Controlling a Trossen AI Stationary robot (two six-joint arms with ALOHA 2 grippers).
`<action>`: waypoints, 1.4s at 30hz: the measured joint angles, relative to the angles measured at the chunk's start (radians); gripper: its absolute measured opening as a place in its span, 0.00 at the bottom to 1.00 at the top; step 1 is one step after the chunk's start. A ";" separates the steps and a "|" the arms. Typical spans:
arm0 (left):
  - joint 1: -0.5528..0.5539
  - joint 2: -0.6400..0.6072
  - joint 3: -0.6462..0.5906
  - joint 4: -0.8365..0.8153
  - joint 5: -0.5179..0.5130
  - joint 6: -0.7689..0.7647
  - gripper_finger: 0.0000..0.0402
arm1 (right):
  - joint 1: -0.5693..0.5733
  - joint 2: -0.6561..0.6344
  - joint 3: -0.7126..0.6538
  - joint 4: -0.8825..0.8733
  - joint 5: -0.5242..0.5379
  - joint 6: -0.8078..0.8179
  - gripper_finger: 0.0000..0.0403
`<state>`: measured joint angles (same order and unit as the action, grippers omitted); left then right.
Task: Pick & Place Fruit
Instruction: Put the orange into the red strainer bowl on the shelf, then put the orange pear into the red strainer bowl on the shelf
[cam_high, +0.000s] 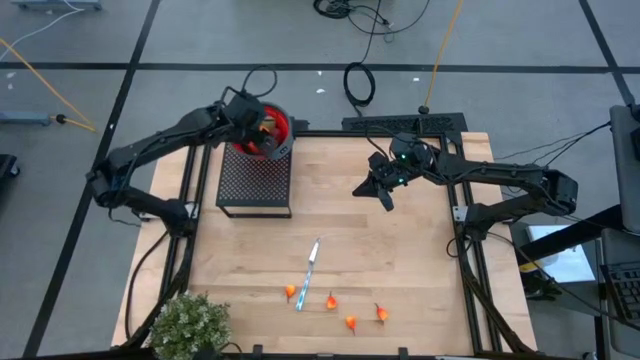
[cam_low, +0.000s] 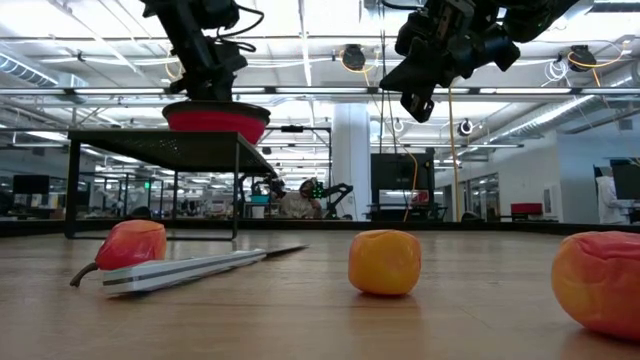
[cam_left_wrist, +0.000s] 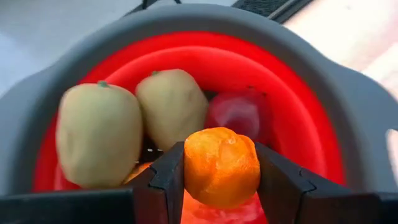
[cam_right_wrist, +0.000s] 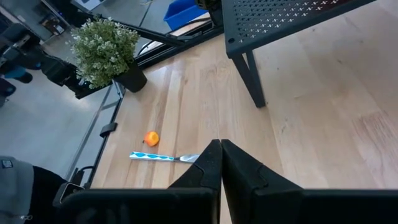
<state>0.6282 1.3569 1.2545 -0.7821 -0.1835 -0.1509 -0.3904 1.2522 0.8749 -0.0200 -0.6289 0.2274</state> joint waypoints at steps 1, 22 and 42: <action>0.001 0.001 0.000 0.002 -0.015 0.002 0.38 | 0.000 0.000 0.000 0.000 0.000 0.004 0.00; 0.002 0.001 0.000 0.001 -0.088 0.052 0.38 | 0.000 0.000 0.000 0.000 -0.001 0.015 0.00; 0.002 -0.004 0.177 -0.119 -0.106 0.108 0.59 | 0.001 0.000 0.000 0.000 -0.002 0.015 0.00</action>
<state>0.6299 1.3533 1.4317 -0.9015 -0.2897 -0.0430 -0.3897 1.2526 0.8749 -0.0200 -0.6311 0.2420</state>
